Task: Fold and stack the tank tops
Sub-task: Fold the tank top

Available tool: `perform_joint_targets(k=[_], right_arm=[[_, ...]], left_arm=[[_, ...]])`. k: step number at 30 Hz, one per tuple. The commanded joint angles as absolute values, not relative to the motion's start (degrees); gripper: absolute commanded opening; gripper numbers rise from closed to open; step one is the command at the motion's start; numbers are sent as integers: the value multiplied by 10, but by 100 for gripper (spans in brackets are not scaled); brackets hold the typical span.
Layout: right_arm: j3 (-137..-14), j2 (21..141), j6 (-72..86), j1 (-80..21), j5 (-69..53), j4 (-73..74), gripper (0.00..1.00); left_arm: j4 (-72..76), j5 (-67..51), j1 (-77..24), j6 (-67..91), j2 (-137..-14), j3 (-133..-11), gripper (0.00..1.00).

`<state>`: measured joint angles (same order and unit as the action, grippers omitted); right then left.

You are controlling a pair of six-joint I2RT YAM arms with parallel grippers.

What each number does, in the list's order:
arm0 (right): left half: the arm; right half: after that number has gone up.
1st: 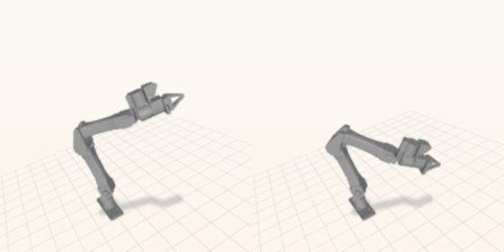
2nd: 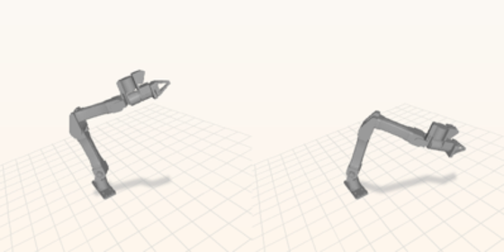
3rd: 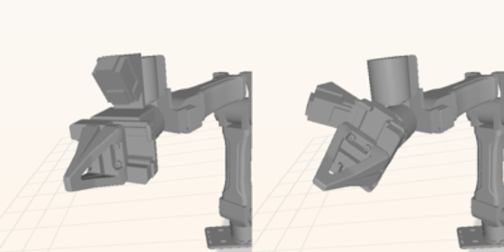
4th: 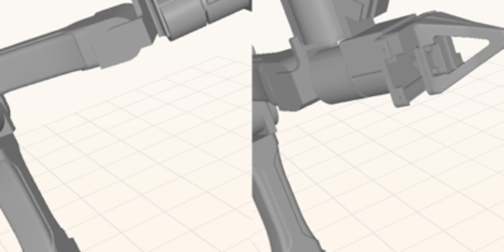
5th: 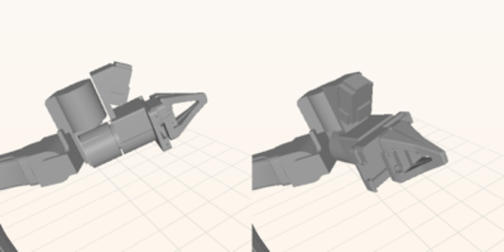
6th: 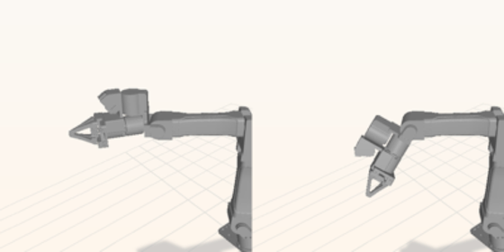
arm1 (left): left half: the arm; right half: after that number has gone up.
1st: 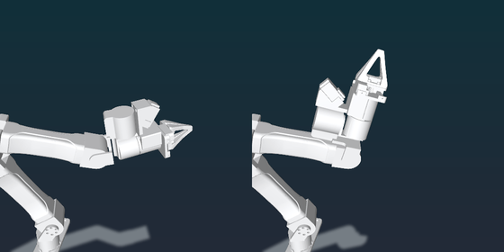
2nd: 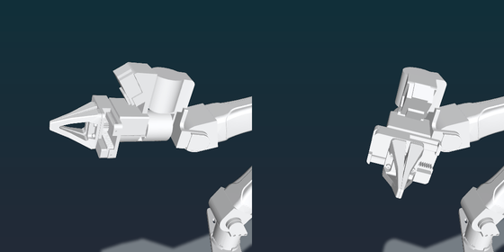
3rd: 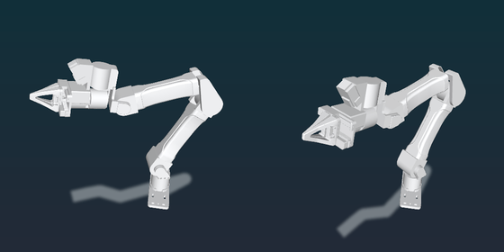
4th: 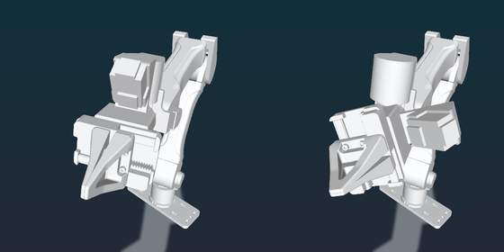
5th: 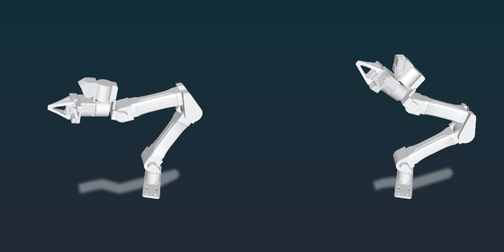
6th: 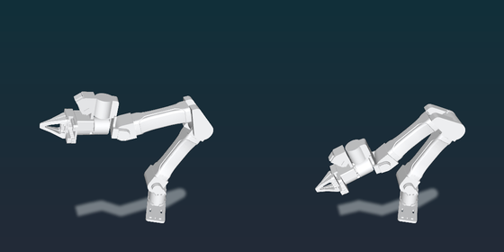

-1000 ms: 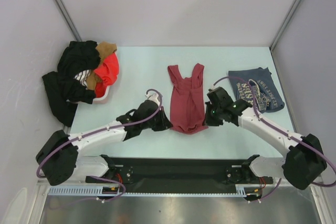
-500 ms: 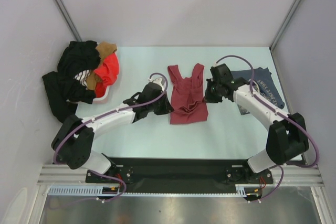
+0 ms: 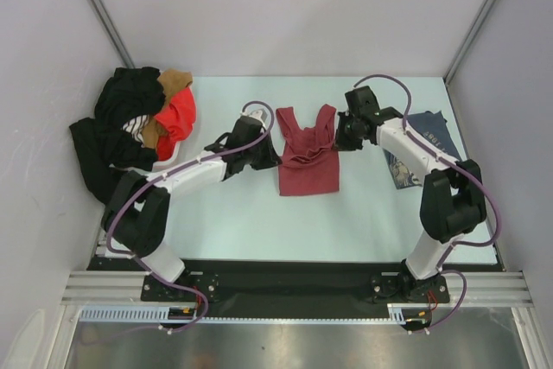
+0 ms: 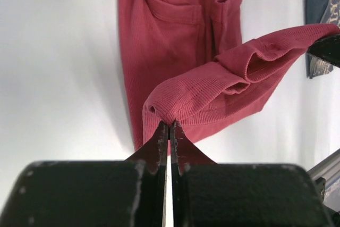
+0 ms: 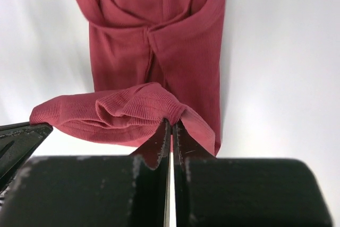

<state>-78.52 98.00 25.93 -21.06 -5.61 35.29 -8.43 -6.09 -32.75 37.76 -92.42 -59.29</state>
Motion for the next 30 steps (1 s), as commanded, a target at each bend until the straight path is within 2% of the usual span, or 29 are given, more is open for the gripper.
perform_joint_targets(k=[1,10,11,12,13,14,15,16,17,18,19,20,22,26,30], right_arm=[[-824,1005,250,-202,-64,343,0],[-878,1094,269,-176,-81,319,0],[-884,1102,272,-174,-82,314,0],[-891,1112,273,-172,-81,313,1],[-905,1127,277,-169,-80,311,2],[-910,1135,280,-168,-76,309,11],[-914,1141,286,-166,-67,307,27],[-911,1141,300,-164,-44,302,56],[-907,1140,305,-163,-34,298,61],[-902,1136,309,-161,-26,288,64],[-896,1125,314,-161,-14,288,68],[-874,1116,321,-158,-11,284,74],[-843,1092,319,-158,-13,261,74],[-735,1001,316,-158,-39,223,66],[-633,950,306,-157,-101,183,60]], left_arm=[[-72,-83,-315,357,-947,-632,0],[-35,-79,-294,364,-1012,-667,0],[-30,-81,-293,366,-1019,-669,2],[-23,-86,-288,367,-1033,-674,13],[-20,-85,-286,368,-1037,-676,15],[-17,-83,-282,372,-1041,-675,18],[-5,-80,-274,374,-1043,-671,43],[-3,-80,-271,374,-1044,-670,55],[-3,-80,-267,374,-1042,-667,64],[14,-77,-260,374,-1039,-662,87],[18,-71,-258,367,-1027,-657,100],[23,-69,-257,360,-1020,-651,100],[23,-64,-257,352,-1004,-634,100],[38,-100,-258,340,-949,-580,99],[63,-125,-290,347,-914,-502,94]])
